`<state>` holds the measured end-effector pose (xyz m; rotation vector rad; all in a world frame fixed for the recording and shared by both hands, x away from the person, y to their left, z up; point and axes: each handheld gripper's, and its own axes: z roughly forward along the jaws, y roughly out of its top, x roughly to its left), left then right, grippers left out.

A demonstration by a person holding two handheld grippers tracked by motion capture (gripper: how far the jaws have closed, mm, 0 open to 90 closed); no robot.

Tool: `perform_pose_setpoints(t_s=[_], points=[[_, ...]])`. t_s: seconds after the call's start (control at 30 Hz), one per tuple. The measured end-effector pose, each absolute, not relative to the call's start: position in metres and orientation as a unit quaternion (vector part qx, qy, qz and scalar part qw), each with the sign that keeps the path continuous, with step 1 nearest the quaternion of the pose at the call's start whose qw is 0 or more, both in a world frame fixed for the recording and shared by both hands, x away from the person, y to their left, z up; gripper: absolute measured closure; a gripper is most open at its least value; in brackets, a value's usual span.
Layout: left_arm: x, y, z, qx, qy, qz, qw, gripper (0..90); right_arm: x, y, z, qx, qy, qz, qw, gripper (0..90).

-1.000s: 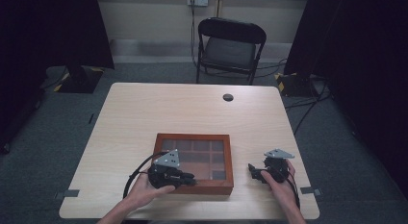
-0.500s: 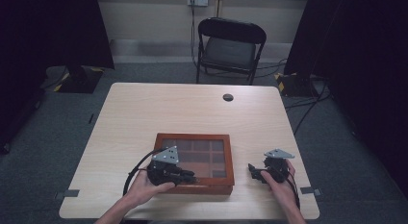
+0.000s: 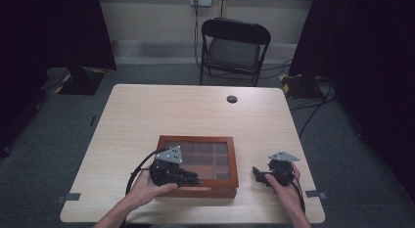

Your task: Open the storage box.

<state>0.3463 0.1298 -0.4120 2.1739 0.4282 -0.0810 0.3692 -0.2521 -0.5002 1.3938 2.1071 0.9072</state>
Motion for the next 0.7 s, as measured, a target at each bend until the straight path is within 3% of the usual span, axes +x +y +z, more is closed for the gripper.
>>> perform_pose_setpoints(t_s=[0.7], points=[[0.351,0.129,-0.397,0.880,0.175,-0.037,0.440,81.1,0.369,-0.252,-0.500,0.505,0.765,0.329,0.227,11.1]])
